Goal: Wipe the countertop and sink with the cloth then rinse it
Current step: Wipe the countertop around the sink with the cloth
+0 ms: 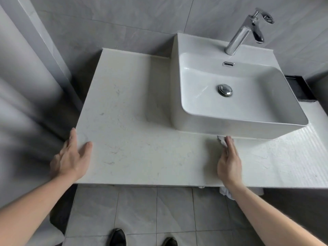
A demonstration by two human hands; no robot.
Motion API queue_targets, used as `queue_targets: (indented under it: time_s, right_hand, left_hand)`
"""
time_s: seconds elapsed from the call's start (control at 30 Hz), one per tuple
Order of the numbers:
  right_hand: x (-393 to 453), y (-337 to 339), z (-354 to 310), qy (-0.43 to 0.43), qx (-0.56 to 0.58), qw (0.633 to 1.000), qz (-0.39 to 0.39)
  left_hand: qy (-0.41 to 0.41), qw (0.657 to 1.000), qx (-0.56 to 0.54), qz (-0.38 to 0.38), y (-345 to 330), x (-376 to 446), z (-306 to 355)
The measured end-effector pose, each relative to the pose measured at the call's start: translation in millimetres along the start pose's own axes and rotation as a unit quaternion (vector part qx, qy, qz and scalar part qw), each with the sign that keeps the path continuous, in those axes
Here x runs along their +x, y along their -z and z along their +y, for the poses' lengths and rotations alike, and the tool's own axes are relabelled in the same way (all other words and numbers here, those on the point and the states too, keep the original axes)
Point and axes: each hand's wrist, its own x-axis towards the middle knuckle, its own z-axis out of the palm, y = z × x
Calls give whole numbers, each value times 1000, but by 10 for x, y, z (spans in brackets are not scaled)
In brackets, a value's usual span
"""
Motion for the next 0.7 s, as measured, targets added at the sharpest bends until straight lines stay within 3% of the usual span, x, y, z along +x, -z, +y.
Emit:
queue_targets:
  time_s: [0.1, 0.2, 0.3, 0.53, 0.7]
  right_hand:
    - [-107, -373, -523, 138, 47, 987, -64]
    - [-244, -878, -974, 253, -3, 951, -180]
    - [-323, -1265, -1181, 302, -89, 925, -211]
    - [-220, -831, -647, 213, -145, 953, -156]
    - [-49, -21, 216, 13, -183, 980, -72]
  left_hand:
    - [-2, 1000, -1, 1, -13, 3, -3]
    - [2, 1000, 4, 7, -30, 14, -12]
    - [7, 1000, 4, 11, -55, 26, -25]
    - [2, 1000, -7, 7, -44, 16, -20]
    - [9, 1000, -20, 2, -16, 12, -14]
